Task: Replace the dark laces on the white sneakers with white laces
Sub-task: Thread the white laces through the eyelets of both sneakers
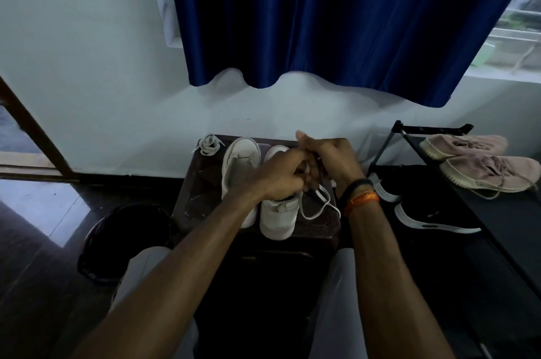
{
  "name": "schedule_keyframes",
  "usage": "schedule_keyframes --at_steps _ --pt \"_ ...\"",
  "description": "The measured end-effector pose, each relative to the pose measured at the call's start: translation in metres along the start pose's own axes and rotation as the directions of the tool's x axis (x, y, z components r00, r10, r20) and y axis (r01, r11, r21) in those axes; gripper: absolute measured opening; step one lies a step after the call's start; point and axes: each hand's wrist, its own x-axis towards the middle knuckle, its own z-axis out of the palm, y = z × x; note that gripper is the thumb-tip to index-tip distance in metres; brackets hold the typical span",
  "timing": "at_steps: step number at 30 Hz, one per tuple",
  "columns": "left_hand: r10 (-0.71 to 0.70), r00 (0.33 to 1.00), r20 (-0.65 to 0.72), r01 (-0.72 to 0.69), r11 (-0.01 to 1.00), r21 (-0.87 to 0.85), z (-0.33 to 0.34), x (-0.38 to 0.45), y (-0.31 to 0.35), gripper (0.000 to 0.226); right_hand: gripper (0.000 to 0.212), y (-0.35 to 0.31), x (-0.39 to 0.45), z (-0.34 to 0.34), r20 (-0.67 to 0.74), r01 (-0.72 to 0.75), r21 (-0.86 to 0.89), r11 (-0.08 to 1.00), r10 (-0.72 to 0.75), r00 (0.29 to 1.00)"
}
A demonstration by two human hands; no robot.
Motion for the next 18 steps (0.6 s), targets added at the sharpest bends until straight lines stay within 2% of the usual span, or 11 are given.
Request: schedule_keyframes --at_steps 2,5,7,9,12,14,16,18 --pt "0.001 1.000 0.021 -0.002 1.000 0.029 0.003 -0.003 0.000 0.033 0.044 -0.002 -0.003 -0.002 0.043 0.014 0.043 0.999 -0.016 0.999" --pt "0.022 1.000 -0.001 -0.022 0.999 0.033 0.004 -0.006 -0.006 0.014 0.033 0.003 -0.003 -0.003 0.049 0.054 0.137 0.989 -0.062 0.997" --pt "0.019 0.998 -0.053 -0.020 1.000 -0.011 0.004 -0.008 -0.007 0.011 0.032 0.009 0.000 -0.003 -0.021 0.107 0.219 0.970 -0.105 0.994" --pt "-0.030 0.983 -0.179 0.022 0.999 -0.048 0.001 -0.011 -0.009 0.017 0.029 0.014 0.004 -0.001 -0.162 0.174 0.249 0.953 -0.136 0.977" --pt "-0.067 0.885 -0.461 0.114 0.991 0.075 -0.007 -0.016 -0.020 0.020 0.019 0.020 0.011 -0.001 -0.420 0.274 0.121 0.954 -0.201 0.885" --pt "-0.020 0.837 -0.547 0.172 0.959 0.227 -0.011 -0.016 -0.031 0.023 0.012 0.021 0.014 -0.001 -0.504 0.310 0.005 0.951 -0.266 0.822" --pt "-0.023 0.831 -0.556 0.276 0.885 0.376 -0.012 -0.016 -0.038 0.031 0.012 0.022 0.015 0.000 -0.448 0.320 -0.092 0.943 -0.326 0.833" --pt "-0.080 0.834 -0.546 0.375 0.807 0.456 -0.009 -0.014 -0.042 0.039 0.010 0.024 0.014 0.006 -0.308 0.321 -0.183 0.929 -0.365 0.879"
